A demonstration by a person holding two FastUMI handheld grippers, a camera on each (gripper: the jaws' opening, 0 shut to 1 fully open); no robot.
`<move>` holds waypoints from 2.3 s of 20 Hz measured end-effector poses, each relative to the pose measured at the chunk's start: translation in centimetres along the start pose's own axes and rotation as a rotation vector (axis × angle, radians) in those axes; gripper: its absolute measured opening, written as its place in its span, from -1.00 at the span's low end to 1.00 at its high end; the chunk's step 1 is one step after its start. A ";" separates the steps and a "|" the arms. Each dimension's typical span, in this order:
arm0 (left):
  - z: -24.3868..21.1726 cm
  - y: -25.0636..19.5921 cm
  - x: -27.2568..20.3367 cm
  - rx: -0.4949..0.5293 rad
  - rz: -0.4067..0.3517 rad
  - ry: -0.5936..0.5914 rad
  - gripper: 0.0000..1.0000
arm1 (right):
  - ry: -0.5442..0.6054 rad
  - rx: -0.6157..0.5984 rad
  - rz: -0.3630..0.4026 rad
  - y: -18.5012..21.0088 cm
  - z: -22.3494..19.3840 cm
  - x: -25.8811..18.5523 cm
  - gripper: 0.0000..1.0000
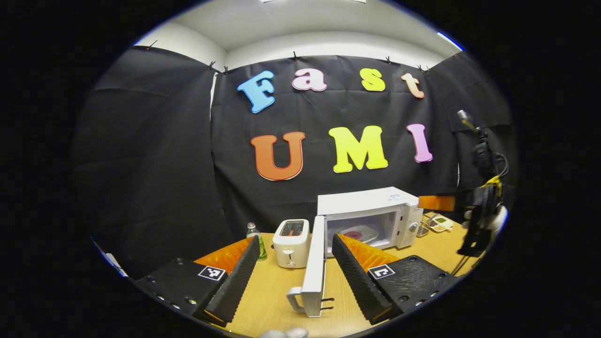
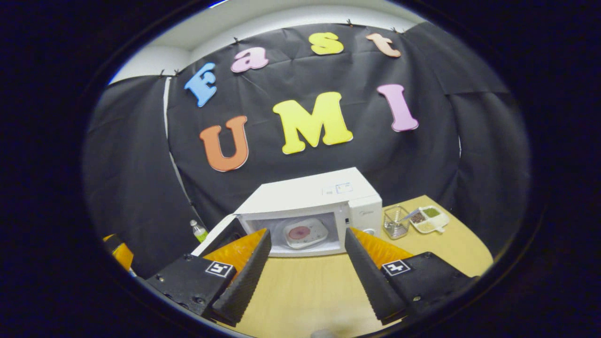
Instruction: Open the microwave oven with the left hand, put the food in, and close the microwave oven.
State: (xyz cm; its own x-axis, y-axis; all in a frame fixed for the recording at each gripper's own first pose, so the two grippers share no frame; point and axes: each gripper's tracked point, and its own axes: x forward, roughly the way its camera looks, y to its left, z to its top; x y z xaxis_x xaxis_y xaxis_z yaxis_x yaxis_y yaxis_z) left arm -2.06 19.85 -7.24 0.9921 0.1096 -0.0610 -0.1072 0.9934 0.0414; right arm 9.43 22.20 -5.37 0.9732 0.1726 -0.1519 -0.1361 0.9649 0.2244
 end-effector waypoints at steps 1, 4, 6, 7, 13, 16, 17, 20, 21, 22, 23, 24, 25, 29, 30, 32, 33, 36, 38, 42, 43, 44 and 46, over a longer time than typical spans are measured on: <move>-0.4 1.2 0.2 -0.003 0.020 -0.001 0.89 | -0.006 -0.027 -0.023 -1.2 0.6 -2.1 0.80; -2.2 4.3 0.6 -0.012 0.066 0.006 0.89 | -0.020 -0.084 -0.077 -4.2 1.9 -6.7 1.00; -4.0 5.7 1.1 -0.030 0.079 0.030 0.89 | -0.049 -0.105 -0.139 -6.7 3.2 -9.3 1.00; -4.6 6.3 1.2 -0.035 0.085 0.036 0.89 | -0.060 -0.118 -0.160 -7.4 3.9 -10.3 1.00; -7.3 8.2 2.1 0.005 0.129 0.071 0.85 | -0.054 -0.120 -0.160 -7.6 4.2 -13.1 1.00; -8.8 7.4 2.8 0.029 0.080 0.076 -0.37 | -0.055 -0.100 -0.148 -7.2 4.6 -13.7 1.00; -9.9 7.3 2.9 0.045 0.066 0.095 -0.94 | -0.046 -0.092 -0.153 -7.3 4.5 -13.8 1.00; -12.3 6.2 3.4 0.038 0.011 0.112 -1.00 | -0.037 -0.079 -0.166 -7.5 4.7 -14.5 0.83; -13.0 6.1 3.8 0.037 -0.004 0.115 -0.99 | -0.034 -0.083 -0.178 -7.9 4.7 -14.7 1.00; -13.9 5.6 4.1 0.037 -0.017 0.128 -1.00 | -0.031 -0.083 -0.190 -8.2 4.8 -15.0 1.00; -14.6 5.1 4.5 0.041 -0.030 0.135 -1.00 | -0.026 -0.080 -0.197 -8.2 4.8 -15.3 1.00; -15.4 4.7 4.9 0.046 -0.035 0.150 -1.00 | -0.022 -0.081 -0.202 -8.3 4.9 -15.4 1.00; -16.2 4.4 5.2 0.042 -0.041 0.165 -1.00 | -0.022 -0.091 -0.212 -8.7 5.2 -15.5 1.00; -16.7 2.6 6.1 0.007 -0.054 0.168 -1.00 | -0.039 -0.119 -0.225 -9.5 6.5 -16.0 1.00; -16.8 2.3 5.9 0.001 -0.047 0.173 -1.00 | -0.043 -0.107 -0.224 -9.7 6.8 -16.1 1.00; -16.8 1.1 5.8 -0.041 -0.056 0.178 -1.00 | -0.048 -0.096 -0.219 -10.3 7.3 -16.1 1.00; -16.9 0.2 5.6 -0.058 -0.065 0.184 -1.00 | -0.050 -0.101 -0.215 -10.6 7.6 -16.0 1.00; -16.4 -3.7 4.7 -0.075 -0.111 0.178 -1.00 | -0.060 -0.109 -0.203 -10.8 8.2 -15.8 0.83; -15.6 -6.6 4.5 -0.061 -0.160 0.161 -1.00 | -0.063 -0.111 -0.190 -10.8 8.4 -15.7 0.83; -14.3 -12.6 5.2 -0.024 -0.260 0.135 -1.00 | -0.083 -0.111 -0.163 -11.6 9.7 -15.5 0.83; -14.1 -13.9 5.5 -0.011 -0.277 0.130 -1.00 | -0.082 -0.109 -0.154 -12.0 9.8 -15.3 1.00; -13.8 -15.3 5.9 -0.003 -0.295 0.127 -1.00 | -0.086 -0.106 -0.144 -12.3 10.3 -15.0 1.00; -13.4 -17.8 6.8 0.003 -0.312 0.127 -1.00 | -0.081 -0.104 -0.132 -13.6 10.9 -14.2 1.00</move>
State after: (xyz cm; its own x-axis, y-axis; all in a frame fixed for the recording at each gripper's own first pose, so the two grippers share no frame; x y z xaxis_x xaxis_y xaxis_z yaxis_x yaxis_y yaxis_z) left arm 5.68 3.37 -21.78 0.9610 -0.1962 -0.1948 0.2008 0.9796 0.0038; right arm -0.51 4.51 4.25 0.9951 0.0307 -0.0941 -0.0206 0.9942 0.1058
